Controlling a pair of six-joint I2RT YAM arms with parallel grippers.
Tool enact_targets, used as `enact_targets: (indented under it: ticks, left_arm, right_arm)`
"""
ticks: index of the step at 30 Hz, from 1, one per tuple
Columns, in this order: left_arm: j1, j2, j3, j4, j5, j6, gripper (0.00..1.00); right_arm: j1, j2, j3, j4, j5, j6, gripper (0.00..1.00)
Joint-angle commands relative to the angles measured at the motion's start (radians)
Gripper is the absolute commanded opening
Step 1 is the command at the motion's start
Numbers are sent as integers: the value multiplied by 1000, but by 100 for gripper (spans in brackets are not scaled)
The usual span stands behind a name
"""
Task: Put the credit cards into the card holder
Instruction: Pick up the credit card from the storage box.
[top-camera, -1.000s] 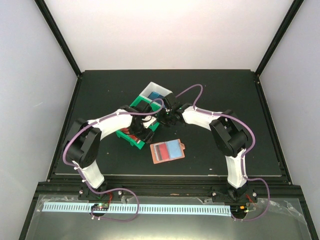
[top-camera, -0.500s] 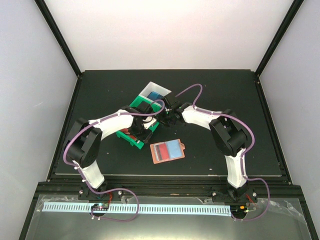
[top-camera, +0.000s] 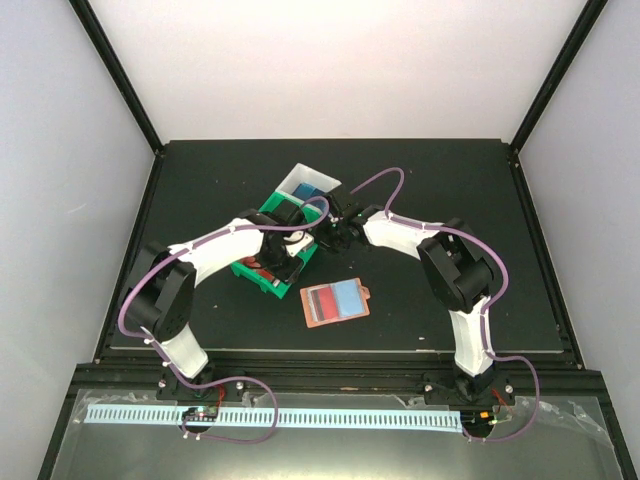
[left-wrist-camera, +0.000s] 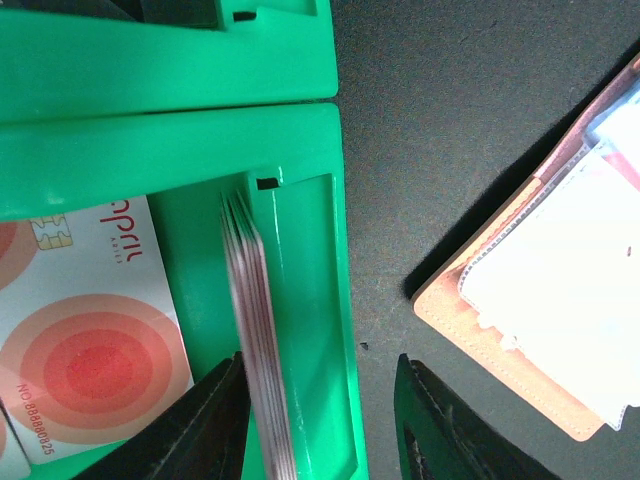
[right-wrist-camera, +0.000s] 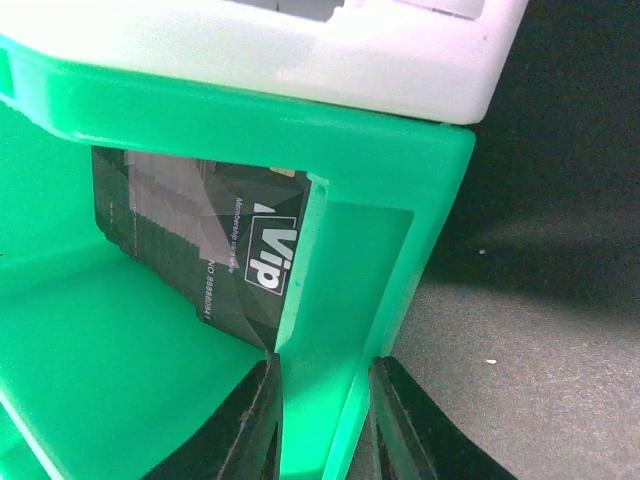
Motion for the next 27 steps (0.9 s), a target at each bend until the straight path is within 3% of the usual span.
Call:
enact_targets:
  ticks: [1, 4, 15, 27]
  left_arm:
    - [-13, -32, 36, -55, 44, 15, 38]
    - [-12, -27, 43, -71, 28, 10, 26]
    - [-11, -52, 46, -96, 91, 22, 32]
    - [-7, -57, 49, -114, 66, 18, 16]
  right_arm:
    - [1, 50, -12, -47, 15, -6, 27]
    - [1, 47, -11, -47, 15, -7, 27]
    - [0, 43, -16, -47, 15, -11, 27]
    - [0, 43, -20, -47, 14, -17, 27]
